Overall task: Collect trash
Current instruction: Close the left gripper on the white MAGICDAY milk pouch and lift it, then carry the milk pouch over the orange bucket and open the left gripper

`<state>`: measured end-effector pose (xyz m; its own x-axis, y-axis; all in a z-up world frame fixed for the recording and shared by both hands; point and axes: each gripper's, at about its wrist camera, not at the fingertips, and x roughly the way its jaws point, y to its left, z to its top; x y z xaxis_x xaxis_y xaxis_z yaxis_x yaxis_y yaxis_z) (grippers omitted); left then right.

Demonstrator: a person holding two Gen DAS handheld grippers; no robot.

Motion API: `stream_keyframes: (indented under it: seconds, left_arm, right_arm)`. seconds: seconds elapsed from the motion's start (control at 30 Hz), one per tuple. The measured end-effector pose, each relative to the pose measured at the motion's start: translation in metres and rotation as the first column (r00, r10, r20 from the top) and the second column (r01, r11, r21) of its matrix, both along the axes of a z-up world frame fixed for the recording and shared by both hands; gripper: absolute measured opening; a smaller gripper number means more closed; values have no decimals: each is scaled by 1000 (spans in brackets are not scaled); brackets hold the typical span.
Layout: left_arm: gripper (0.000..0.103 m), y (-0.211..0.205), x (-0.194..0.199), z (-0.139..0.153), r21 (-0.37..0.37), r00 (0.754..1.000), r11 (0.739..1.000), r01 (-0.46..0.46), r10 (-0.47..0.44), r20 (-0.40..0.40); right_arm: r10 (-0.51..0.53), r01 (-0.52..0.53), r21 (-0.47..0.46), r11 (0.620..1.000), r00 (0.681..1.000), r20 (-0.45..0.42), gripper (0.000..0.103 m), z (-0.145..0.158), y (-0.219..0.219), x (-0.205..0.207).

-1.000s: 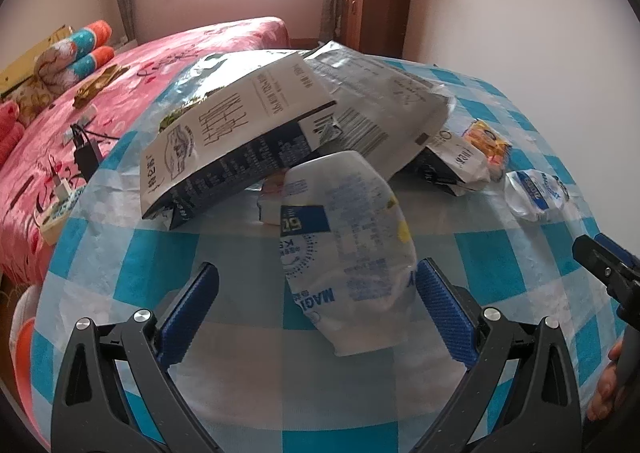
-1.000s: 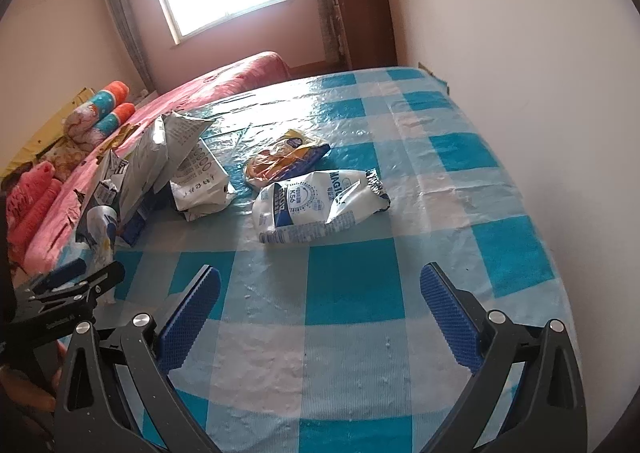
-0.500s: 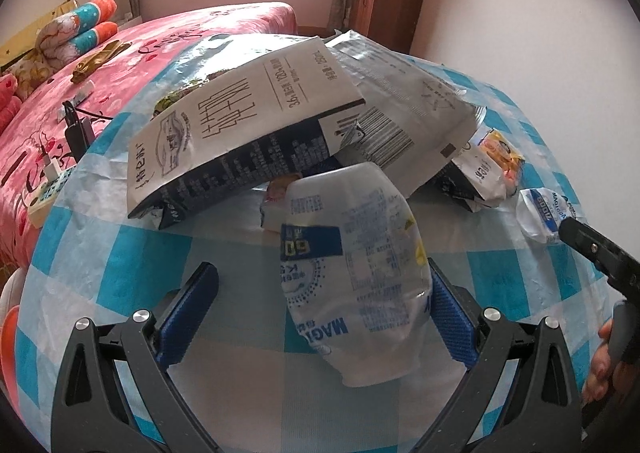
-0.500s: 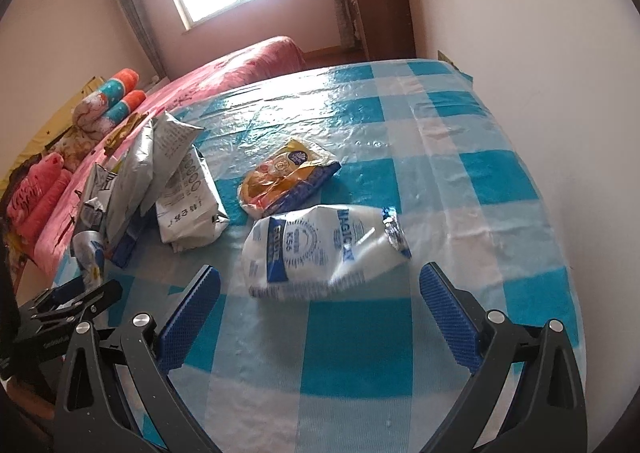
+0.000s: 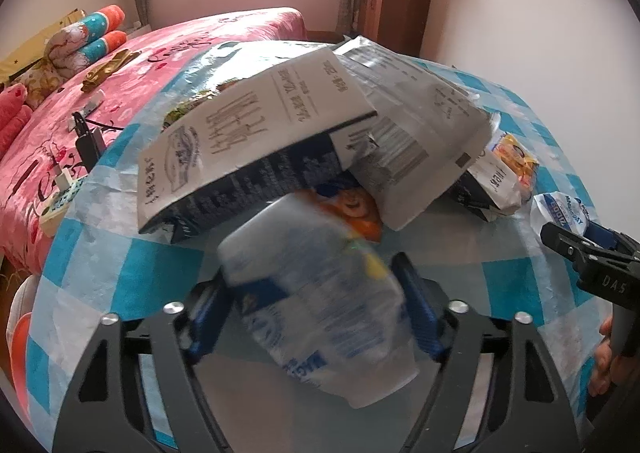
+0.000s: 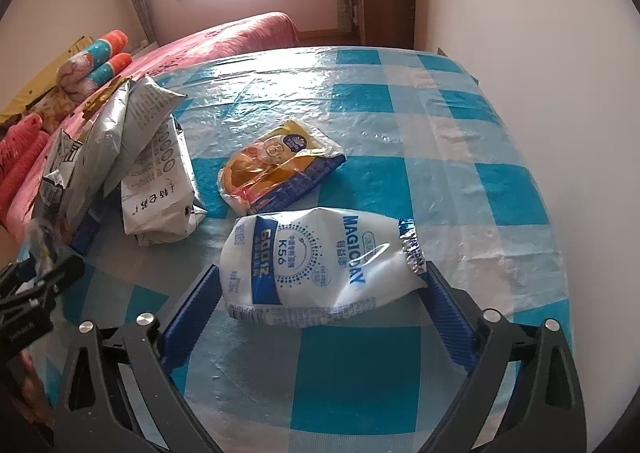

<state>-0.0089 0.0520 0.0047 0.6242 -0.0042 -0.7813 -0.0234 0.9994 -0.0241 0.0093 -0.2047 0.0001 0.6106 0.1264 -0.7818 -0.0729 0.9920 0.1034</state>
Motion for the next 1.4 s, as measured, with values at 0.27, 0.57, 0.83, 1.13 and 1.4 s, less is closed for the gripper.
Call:
stream_keyframes:
  seconds: [0.27, 0.57, 0.83, 1.13, 1.4]
  left_arm:
    - [73, 12, -7, 2, -54, 1000, 998, 17, -17, 4]
    - [73, 27, -22, 9, -97, 1000, 995, 19, -17, 22]
    - [73, 48, -42, 21, -121, 998, 993, 14, -6, 59]
    - [73, 95, -77, 37, -106, 992, 993, -58, 70, 108]
    - [73, 162, -116, 39, -74, 974, 980, -185, 192, 118]
  right_arm:
    - [0, 1, -30, 1000, 999, 41, 94, 5, 6, -12]
    - [16, -16, 2, 1000, 998, 62, 94, 12, 16, -33]
    - [84, -90, 74, 993, 994, 75, 94, 29, 43, -49]
    - [274, -287, 125, 950, 955, 113, 94, 51, 110, -67]
    - [482, -493, 98, 865, 869, 116, 94, 62, 202, -86]
